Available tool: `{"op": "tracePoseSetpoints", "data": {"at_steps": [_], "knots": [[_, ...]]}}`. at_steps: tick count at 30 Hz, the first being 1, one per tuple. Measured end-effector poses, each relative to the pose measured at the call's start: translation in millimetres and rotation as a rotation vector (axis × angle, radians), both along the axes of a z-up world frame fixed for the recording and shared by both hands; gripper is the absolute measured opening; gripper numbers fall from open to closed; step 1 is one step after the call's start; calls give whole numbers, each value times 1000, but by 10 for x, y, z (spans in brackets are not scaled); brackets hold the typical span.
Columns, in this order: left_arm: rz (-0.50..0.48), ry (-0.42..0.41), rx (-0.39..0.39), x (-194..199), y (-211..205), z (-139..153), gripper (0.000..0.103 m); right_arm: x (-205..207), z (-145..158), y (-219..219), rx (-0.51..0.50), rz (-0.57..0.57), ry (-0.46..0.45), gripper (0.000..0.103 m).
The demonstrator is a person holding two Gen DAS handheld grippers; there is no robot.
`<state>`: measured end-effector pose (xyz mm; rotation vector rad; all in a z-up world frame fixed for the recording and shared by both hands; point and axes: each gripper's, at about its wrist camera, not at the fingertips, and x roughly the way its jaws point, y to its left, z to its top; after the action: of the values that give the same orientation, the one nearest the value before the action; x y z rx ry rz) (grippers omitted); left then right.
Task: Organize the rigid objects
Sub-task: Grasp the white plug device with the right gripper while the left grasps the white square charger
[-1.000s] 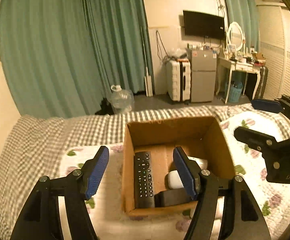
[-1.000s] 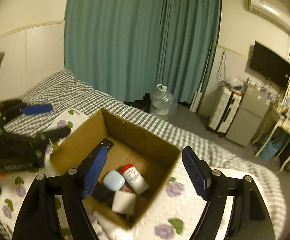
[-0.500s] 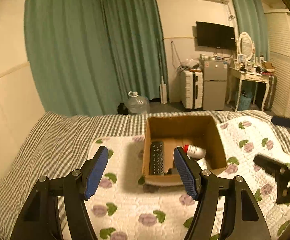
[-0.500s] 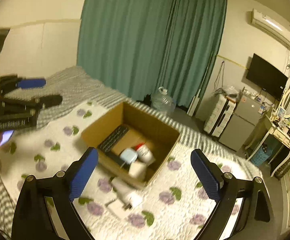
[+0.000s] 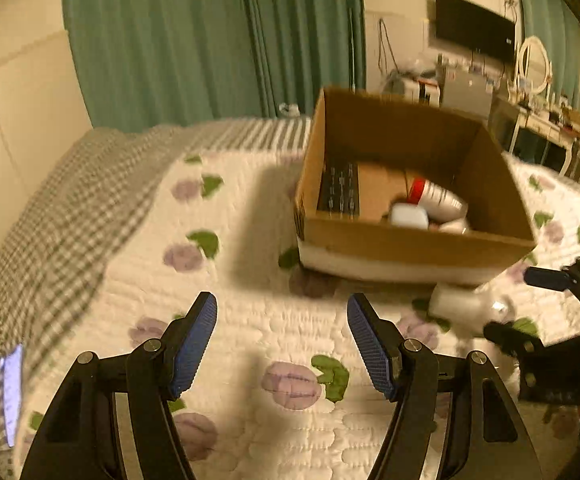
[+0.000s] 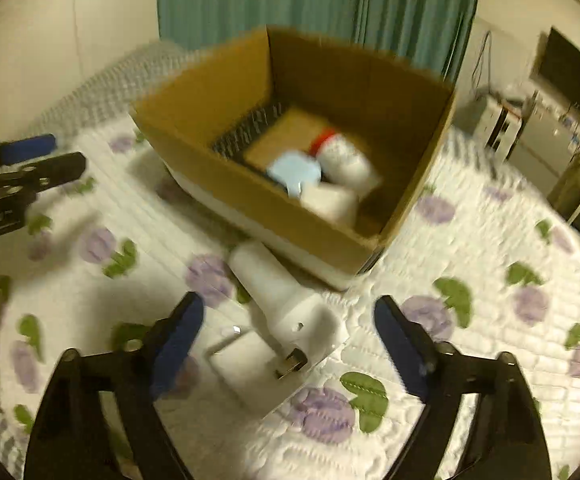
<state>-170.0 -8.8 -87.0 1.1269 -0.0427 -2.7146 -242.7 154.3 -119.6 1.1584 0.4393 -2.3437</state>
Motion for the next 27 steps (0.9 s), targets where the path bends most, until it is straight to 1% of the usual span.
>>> {"op": "tracePoseSetpoints", "data": {"at_steps": [2,4,5,7,8,9,11,13,14,16,19,22,24,26,27], "knots": [[-1,-20,9,-60,14,-113,71,-138,-122,-14,20,-6,-26,77],[-7,-39,14,-114,41,-207,71,-256,-210,-23,14,-2,-64,71],[-12,-50,13,-131,58,-247,71,-302,-249,-32,2,7,-90,71],[-25,-66,13,-166,87,-303,71,-337,-308,-44,9,11,-115,70],[-33,-72,12,-175,117,-331,71,-329,-320,-47,7,23,-129,64],[-38,-76,10,-179,137,-344,71,-306,-319,-56,17,30,-125,62],[-48,-84,9,-188,178,-361,71,-220,-278,-86,63,42,-93,58],[-57,-87,7,-173,217,-351,71,-106,-209,-54,64,36,-85,52],[-64,-86,4,-155,246,-336,71,-58,-180,-23,61,26,-80,51],[-75,-84,-1,-125,291,-298,71,98,-79,76,80,-19,-26,50],[-98,-77,-3,-73,379,-213,71,340,173,318,31,-95,40,50],[-135,-72,-4,-24,521,-145,71,463,352,536,18,-165,86,50],[-169,-74,-2,4,647,-130,71,559,450,709,-11,-217,100,50],[-200,-89,4,21,790,-159,71,567,514,866,-38,-248,104,50],[-215,-97,11,20,847,-180,71,589,517,874,-51,-258,104,50]]}}
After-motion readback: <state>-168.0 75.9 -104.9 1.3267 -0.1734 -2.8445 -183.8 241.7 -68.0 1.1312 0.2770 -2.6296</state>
